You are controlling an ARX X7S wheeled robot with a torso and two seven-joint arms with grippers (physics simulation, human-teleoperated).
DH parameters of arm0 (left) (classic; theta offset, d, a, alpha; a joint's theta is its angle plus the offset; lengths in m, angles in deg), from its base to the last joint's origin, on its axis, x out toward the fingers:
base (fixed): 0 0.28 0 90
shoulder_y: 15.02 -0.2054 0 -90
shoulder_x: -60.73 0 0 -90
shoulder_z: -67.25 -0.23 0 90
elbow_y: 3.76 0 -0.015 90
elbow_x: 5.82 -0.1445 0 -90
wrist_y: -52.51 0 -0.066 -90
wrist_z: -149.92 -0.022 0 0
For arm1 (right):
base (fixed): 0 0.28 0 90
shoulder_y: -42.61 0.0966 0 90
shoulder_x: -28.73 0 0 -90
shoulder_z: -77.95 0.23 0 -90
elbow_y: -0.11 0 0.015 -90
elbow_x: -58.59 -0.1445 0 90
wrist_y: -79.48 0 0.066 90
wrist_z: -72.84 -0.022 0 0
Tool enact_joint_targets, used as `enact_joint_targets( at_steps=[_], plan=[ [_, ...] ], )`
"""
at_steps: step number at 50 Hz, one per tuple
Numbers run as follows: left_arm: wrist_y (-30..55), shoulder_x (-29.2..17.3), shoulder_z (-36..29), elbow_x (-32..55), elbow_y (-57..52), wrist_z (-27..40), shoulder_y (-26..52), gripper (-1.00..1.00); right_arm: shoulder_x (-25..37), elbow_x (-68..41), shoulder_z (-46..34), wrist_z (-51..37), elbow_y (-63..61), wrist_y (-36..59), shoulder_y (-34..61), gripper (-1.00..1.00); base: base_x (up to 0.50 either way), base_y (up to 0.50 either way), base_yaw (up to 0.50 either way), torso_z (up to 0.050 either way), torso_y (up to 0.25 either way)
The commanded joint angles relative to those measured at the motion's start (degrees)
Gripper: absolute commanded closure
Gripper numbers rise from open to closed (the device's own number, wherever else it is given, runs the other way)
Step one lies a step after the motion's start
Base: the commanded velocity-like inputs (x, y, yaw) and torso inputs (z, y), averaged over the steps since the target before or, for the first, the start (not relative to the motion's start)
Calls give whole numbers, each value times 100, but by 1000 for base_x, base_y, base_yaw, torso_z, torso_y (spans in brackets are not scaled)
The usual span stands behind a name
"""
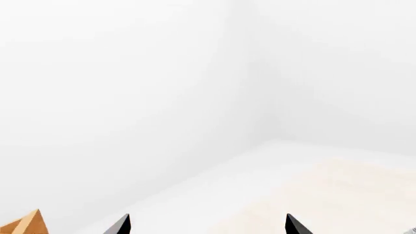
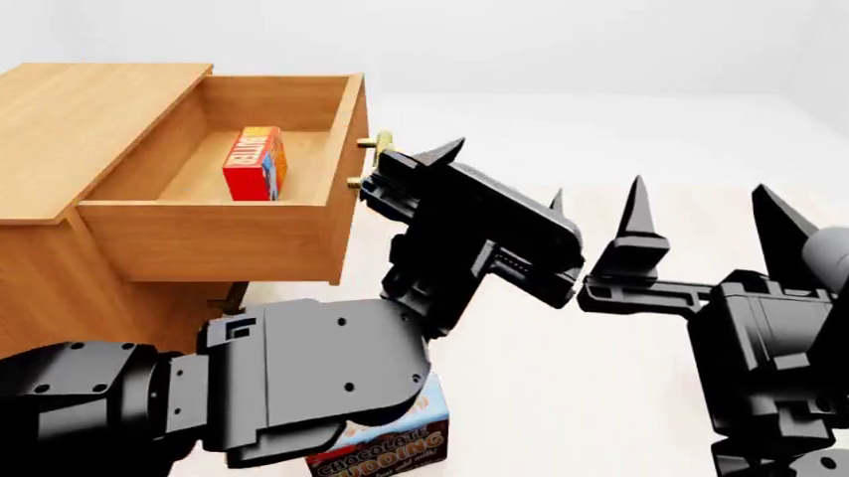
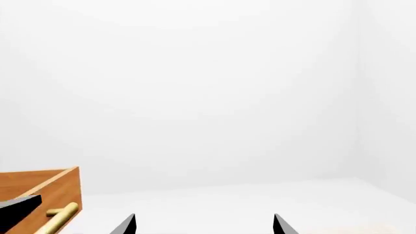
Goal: Put the butter at the back in the top drawer of the cabinet and close it.
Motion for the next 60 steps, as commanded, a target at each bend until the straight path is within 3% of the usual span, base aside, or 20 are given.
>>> enact_joint_targets(
  at_steps=[1,41,60],
  plan=[
    [-85,420,-249,-257,397,-253,-243,-100,62,27,6,0,-51,-45,-102,-100,0,0,0,0,0],
    [-536,372,191,87,3353,-1318,-699,-100,164,-83,-34,-91,-68,-109,-78,-100,0,0,0,0,0],
    [-734,29,496,289,3948,-1584,-760,-100,130,-23,-132,-67,-41,-141,-70,-100,0,0,0,0,0]
  ],
)
